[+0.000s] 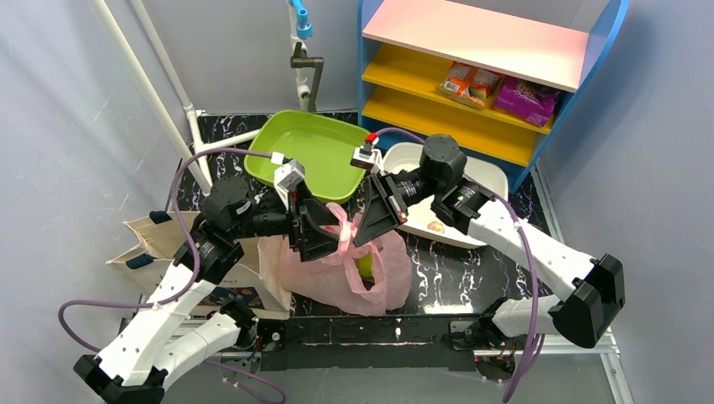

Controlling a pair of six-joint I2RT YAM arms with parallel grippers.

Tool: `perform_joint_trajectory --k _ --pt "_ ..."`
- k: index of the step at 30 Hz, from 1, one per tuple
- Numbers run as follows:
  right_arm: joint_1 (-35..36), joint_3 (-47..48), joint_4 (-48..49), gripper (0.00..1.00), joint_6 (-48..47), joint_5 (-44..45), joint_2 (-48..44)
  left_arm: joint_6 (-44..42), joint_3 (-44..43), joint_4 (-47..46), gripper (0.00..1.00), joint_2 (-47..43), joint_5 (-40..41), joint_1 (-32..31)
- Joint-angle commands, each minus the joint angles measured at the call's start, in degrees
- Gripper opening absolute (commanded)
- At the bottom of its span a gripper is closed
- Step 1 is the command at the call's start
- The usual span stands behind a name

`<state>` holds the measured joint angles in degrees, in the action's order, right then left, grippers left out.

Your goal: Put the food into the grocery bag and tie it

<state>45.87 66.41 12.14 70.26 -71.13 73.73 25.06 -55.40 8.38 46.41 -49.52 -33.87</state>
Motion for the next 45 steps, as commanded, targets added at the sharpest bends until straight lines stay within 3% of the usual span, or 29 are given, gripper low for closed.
perform_joint_trajectory --k 1,7,19,24,29,33,39,42,45 --pt "0.19 -0.2 12.84 0.01 7.53 -0.98 1.1 -12.96 1.97 -0.47 0.79 -5.64 3.72 0.25" --pt "1.29 -0.41 14.1 0.01 8.54 -0.84 2.1 -19.86 1.19 0.26 0.83 -5.25 5.03 0.12" --pt "4.14 -3.4 22.7 0.01 14.09 0.88 3.93 -18.18 2.81 -3.76 0.82 -5.21 4.38 0.12" --pt "4.14 -3.47 25.75 0.01 15.61 2.3 5.28 -15.67 3.42 -5.88 0.7 -5.12 1.35 0.12" --pt "4.14 -3.45 37.14 0.01 22.94 3.51 7.57 -14.69 4.67 -5.75 0.47 -6.08 -0.6 0.12" --pt "4.14 -2.72 38.48 0.01 24.16 3.72 8.42 -14.08 5.19 -5.75 0.42 -6.54 -1.36 0.12" --pt "4.14 -2.98 39.63 0.01 25.46 3.69 8.55 -14.36 5.22 -6.04 0.6 -6.91 0.99 0.09" --pt "4.27 -3.46 40.04 0.01 26.08 3.72 8.21 -14.53 5.53 -6.35 0.59 -7.04 2.35 0.13" --pt "4.55 -3.99 40.36 0.01 26.6 3.7 8.05 -13.82 6.04 -7.48 0.53 -6.92 2.86 0.12"
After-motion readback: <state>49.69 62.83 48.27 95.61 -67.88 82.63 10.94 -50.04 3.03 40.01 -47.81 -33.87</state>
